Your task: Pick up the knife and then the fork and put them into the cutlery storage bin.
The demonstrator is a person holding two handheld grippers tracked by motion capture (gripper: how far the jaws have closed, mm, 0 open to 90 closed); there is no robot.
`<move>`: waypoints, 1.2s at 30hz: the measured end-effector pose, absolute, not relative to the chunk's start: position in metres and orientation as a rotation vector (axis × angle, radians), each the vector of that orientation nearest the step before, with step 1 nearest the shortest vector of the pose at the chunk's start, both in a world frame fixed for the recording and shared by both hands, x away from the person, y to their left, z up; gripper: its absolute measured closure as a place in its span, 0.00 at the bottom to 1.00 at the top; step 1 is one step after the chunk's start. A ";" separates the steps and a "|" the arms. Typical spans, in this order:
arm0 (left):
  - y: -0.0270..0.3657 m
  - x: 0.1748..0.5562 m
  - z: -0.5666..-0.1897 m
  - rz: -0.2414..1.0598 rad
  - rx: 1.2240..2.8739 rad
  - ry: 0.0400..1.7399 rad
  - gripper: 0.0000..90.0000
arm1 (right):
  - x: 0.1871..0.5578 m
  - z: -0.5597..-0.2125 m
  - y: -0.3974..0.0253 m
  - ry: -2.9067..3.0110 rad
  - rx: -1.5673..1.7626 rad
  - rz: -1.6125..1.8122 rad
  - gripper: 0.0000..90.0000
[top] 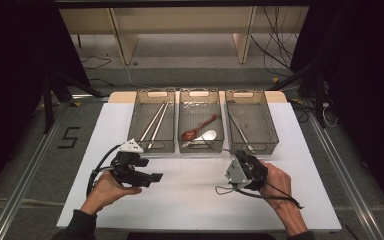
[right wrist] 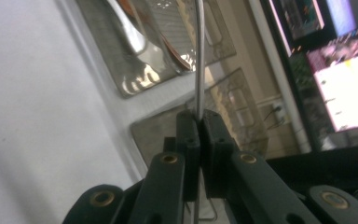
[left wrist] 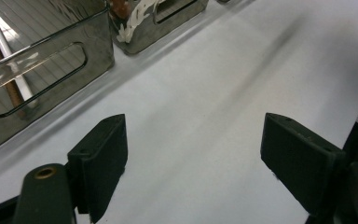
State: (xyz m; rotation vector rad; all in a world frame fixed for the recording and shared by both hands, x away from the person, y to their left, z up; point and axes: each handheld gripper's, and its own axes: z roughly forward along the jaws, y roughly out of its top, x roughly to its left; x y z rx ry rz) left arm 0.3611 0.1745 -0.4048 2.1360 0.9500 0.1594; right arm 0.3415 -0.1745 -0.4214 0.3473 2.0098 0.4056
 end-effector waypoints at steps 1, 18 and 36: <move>0.175 0.360 -0.407 0.162 2.123 0.952 0.25 | 0.345 -0.418 -0.177 2.021 0.374 0.419 0.97; 0.187 0.356 -0.435 0.252 2.037 0.970 0.23 | 0.409 -0.372 -0.228 2.112 1.070 0.974 0.97; 0.186 0.344 -0.445 0.292 1.975 0.949 0.23 | 0.467 -0.381 -0.241 2.095 1.353 0.957 0.97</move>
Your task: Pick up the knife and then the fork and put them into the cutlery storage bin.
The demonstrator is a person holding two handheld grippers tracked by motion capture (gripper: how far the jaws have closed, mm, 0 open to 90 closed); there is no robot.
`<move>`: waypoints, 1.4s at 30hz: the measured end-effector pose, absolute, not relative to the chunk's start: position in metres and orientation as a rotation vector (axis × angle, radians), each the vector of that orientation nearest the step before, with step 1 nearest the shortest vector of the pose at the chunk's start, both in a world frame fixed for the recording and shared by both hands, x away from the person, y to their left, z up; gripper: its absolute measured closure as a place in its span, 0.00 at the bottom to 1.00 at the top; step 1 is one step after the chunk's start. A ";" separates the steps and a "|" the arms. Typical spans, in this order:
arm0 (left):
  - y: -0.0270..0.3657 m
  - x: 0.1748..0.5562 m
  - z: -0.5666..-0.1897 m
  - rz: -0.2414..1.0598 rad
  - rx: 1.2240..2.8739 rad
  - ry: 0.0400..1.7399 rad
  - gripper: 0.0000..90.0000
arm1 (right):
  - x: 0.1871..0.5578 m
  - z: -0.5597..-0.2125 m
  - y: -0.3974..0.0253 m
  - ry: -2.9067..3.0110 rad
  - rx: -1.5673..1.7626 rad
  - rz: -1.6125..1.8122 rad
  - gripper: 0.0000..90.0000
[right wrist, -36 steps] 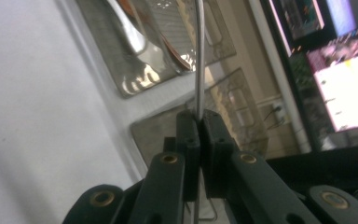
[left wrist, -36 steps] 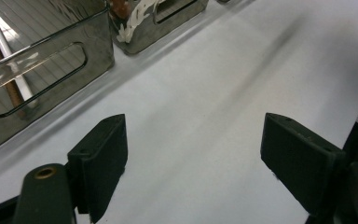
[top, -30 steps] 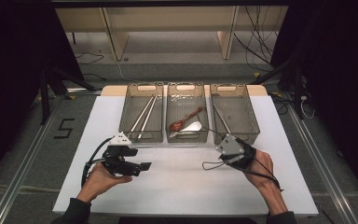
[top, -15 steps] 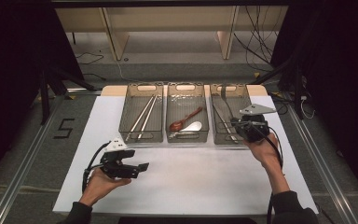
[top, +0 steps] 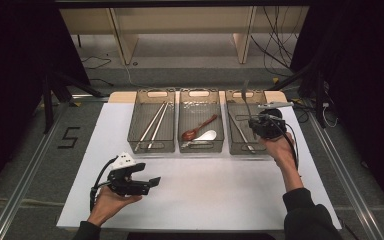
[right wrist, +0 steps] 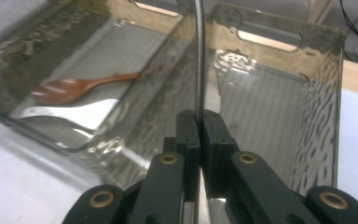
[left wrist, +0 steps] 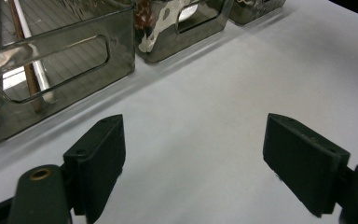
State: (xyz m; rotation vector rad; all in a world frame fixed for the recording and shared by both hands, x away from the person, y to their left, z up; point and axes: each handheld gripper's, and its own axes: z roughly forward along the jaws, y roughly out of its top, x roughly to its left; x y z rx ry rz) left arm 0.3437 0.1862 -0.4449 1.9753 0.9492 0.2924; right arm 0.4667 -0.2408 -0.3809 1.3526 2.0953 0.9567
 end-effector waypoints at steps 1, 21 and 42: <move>0.186 0.343 -0.445 0.293 1.976 0.951 0.23 | 0.469 -0.383 -0.242 2.091 1.365 0.950 0.97; 0.188 0.339 -0.445 0.297 1.946 0.945 0.23 | 0.491 -0.411 -0.245 2.092 1.506 0.825 0.83; 0.188 0.339 -0.445 0.260 1.941 0.956 0.21 | 0.418 -0.388 -0.234 2.107 1.318 1.228 0.41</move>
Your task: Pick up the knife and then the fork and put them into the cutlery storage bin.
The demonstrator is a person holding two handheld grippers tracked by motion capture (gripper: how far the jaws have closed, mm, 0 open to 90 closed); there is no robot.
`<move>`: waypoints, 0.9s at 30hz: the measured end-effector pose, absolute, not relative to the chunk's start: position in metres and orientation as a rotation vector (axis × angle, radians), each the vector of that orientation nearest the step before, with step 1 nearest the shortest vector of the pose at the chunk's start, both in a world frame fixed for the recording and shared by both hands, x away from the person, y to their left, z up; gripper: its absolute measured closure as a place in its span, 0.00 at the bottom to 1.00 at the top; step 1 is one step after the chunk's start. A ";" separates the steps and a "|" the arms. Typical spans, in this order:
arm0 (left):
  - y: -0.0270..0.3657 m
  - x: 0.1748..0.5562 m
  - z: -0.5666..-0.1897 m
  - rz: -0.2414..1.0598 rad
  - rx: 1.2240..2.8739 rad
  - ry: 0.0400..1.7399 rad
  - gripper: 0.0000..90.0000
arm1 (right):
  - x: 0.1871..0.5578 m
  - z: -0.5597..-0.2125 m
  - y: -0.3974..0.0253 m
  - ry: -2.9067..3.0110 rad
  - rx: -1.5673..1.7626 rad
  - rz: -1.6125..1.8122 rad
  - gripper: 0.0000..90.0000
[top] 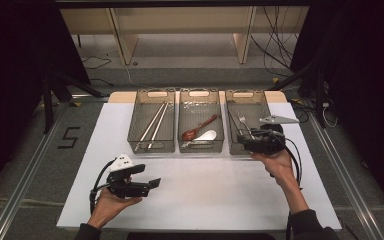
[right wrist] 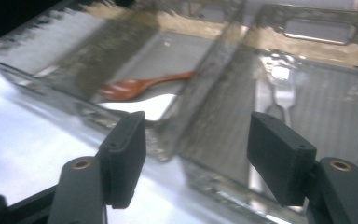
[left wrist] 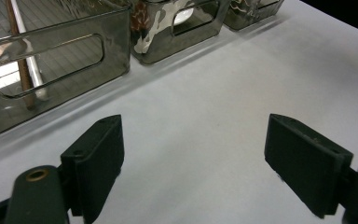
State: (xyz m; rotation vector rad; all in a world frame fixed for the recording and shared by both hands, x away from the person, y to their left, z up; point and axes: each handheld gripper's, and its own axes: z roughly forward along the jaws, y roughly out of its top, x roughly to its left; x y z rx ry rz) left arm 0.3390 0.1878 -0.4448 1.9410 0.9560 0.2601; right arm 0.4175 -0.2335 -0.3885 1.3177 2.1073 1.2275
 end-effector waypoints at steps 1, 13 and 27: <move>0.188 0.339 -0.445 0.262 1.941 0.954 0.21 | 0.413 -0.388 -0.233 2.107 1.310 1.259 0.41; 0.186 0.337 -0.444 0.252 1.936 0.947 0.21 | 0.362 -0.402 -0.221 2.136 1.185 1.343 0.37; 0.186 0.334 -0.444 0.248 1.937 0.942 0.21 | 0.330 -0.425 -0.216 2.173 1.124 1.352 0.34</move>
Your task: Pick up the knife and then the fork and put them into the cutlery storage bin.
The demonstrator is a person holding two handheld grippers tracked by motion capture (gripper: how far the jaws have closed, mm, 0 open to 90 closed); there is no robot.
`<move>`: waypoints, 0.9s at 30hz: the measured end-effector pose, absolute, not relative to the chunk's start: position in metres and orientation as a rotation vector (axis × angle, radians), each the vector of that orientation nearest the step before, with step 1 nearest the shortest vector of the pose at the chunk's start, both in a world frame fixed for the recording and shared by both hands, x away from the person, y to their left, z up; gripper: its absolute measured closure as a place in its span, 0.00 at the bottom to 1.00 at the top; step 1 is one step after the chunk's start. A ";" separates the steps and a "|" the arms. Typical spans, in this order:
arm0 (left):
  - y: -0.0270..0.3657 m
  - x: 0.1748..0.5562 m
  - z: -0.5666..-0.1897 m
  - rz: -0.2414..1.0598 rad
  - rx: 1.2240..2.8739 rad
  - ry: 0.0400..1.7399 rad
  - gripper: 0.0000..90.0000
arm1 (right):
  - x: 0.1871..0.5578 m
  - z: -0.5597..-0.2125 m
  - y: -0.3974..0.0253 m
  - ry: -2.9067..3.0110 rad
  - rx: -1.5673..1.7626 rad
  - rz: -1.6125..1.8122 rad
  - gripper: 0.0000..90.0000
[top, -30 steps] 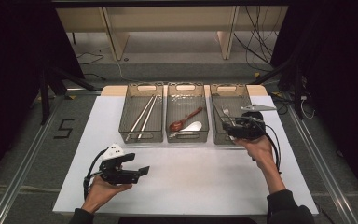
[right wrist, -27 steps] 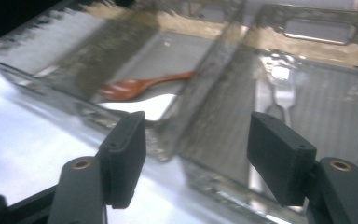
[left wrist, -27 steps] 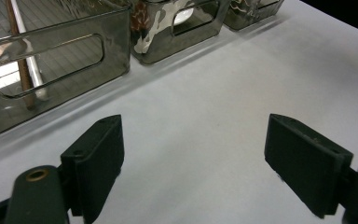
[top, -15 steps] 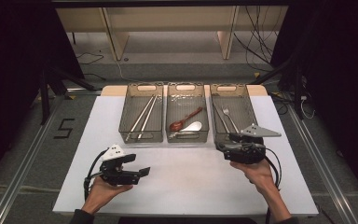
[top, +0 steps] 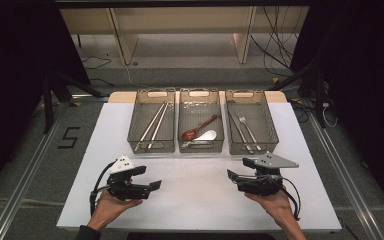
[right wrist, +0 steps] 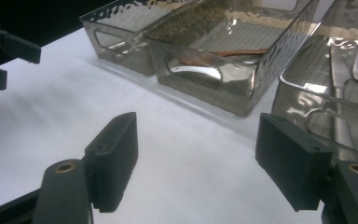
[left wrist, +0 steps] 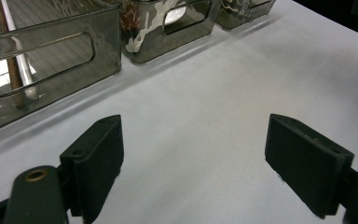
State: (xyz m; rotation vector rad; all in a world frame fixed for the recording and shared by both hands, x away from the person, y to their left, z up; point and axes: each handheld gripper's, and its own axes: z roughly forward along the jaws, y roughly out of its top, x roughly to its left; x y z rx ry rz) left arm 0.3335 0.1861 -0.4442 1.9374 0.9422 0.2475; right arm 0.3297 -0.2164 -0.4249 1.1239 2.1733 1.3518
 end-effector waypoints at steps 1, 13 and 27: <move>0.186 0.333 -0.444 0.247 1.938 0.942 0.21 | 0.328 -0.426 -0.216 2.173 1.124 1.356 0.34; 0.186 0.329 -0.444 0.245 1.938 0.927 0.21 | 0.311 -0.438 -0.218 2.153 1.114 1.388 0.33; 0.187 0.323 -0.443 0.237 1.908 0.912 0.21 | 0.298 -0.445 -0.223 2.134 1.102 1.400 0.32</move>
